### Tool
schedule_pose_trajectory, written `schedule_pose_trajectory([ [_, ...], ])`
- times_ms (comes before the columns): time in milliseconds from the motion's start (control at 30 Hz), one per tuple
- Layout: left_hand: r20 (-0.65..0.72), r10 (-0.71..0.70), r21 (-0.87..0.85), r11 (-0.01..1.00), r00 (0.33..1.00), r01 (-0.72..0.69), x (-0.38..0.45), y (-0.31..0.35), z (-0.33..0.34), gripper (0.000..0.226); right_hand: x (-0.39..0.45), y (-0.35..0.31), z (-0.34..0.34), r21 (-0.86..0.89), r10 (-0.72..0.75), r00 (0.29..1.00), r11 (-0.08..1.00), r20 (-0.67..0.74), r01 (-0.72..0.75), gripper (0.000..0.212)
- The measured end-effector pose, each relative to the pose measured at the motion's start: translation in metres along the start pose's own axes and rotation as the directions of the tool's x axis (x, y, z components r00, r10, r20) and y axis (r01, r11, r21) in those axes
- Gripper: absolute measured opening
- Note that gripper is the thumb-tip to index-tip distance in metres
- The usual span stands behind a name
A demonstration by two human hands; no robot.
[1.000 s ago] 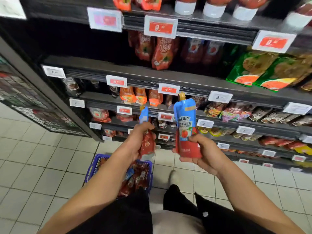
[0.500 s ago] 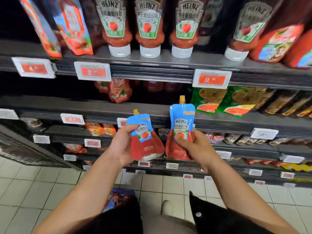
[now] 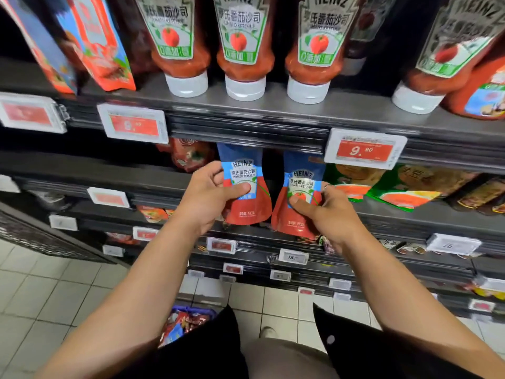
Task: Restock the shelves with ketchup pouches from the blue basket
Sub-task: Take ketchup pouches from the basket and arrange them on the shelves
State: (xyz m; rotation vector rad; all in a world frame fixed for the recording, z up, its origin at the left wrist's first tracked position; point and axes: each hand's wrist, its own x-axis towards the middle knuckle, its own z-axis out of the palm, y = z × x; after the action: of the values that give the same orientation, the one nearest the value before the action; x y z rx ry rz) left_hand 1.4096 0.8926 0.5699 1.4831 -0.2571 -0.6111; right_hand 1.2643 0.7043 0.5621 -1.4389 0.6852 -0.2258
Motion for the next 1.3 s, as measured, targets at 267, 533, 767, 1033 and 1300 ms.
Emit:
schedule_pose_trajectory([
  [267,-0.141,0.126,0.400,0.914,0.982,-0.061,0.035,0.004,0.002,0.043,0.023,-0.019,0.006,-0.211,-0.057,0.992,0.977,-0.112,0.033,0.040],
  [533,-0.126,0.204,0.394,0.908,0.971,-0.140,0.045,-0.018,0.001,0.040,0.045,-0.012,0.015,-0.369,-0.168,0.948,0.928,-0.271,0.059,0.039],
  [767,-0.059,0.284,0.398,0.886,0.957,-0.239,0.034,-0.023,0.001,0.052,0.042,-0.002,0.021,-0.392,-0.338,0.909,0.891,-0.242,0.227,0.042],
  [1033,-0.271,0.534,0.788,0.600,0.801,-0.134,0.009,-0.030,0.022,0.062,0.032,0.011,0.024,-0.585,-0.365,0.917,0.783,-0.160,0.210,0.056],
  [1300,-0.317,0.411,0.798,0.603,0.855,0.006,0.033,-0.019,0.043,0.032,0.052,-0.005,0.043,-0.687,-0.318,0.932,0.716,-0.171,0.119,0.052],
])
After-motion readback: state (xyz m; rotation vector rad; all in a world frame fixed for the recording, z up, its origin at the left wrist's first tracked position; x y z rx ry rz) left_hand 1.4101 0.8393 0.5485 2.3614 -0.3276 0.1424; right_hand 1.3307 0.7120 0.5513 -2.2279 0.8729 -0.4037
